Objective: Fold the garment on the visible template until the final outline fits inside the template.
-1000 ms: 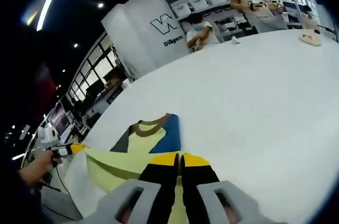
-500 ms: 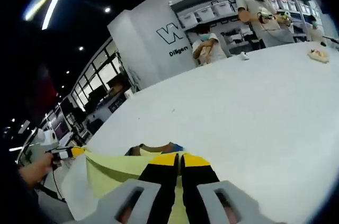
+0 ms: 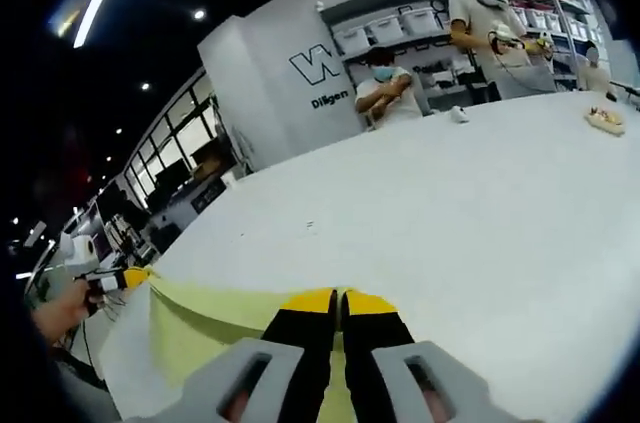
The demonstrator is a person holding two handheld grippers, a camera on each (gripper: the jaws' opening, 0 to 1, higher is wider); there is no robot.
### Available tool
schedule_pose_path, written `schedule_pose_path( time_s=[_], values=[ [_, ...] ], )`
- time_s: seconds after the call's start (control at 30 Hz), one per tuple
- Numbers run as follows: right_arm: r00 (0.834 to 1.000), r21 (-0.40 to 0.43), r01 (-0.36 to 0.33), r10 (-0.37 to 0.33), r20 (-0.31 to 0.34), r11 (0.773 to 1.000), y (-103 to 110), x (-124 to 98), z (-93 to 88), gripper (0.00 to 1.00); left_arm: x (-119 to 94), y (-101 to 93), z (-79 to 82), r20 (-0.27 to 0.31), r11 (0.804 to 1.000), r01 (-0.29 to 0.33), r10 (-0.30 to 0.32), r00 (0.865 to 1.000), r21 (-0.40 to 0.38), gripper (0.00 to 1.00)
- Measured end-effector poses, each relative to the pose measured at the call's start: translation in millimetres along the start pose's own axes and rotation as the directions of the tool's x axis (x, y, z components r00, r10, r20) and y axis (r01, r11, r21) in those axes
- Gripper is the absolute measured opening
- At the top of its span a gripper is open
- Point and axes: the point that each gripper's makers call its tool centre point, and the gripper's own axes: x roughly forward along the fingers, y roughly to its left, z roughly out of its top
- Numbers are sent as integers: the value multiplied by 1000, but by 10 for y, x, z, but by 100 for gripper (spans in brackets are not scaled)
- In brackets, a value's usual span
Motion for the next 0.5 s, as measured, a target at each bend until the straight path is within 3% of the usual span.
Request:
schedule_pose_path(
  time_s=[0.23, 0.33, 0.37, 0.43, 0.47, 0.5],
  values=[
    [999, 17, 17, -16, -41, 1000, -111, 165, -131, 0, 216, 104, -114, -33, 1000, 1, -2, 999, -23, 0],
    [996, -10, 32, -32, -84, 999, -142, 216, -238, 0, 336, 167, -253, -77, 999, -2, -1, 997, -44, 1],
    [995, -5, 34, -34, -91, 999, -154, 260, -258, 4, 380, 186, -280, -86, 999, -2, -3, 996, -47, 1],
    [990, 22, 47, -43, -136, 999, -249, 412, -397, 28, 581, 171, -401, -134, 990, 17, -35, 990, -138, 6],
    [990, 7, 72, -71, -120, 997, -284, 421, -379, 39, 659, 234, -359, -107, 985, -2, -17, 994, -171, 8],
    [991, 38, 111, -108, -75, 993, -345, 410, -283, 40, 661, 349, -213, -39, 977, -55, 48, 998, -206, 12]
  ],
)
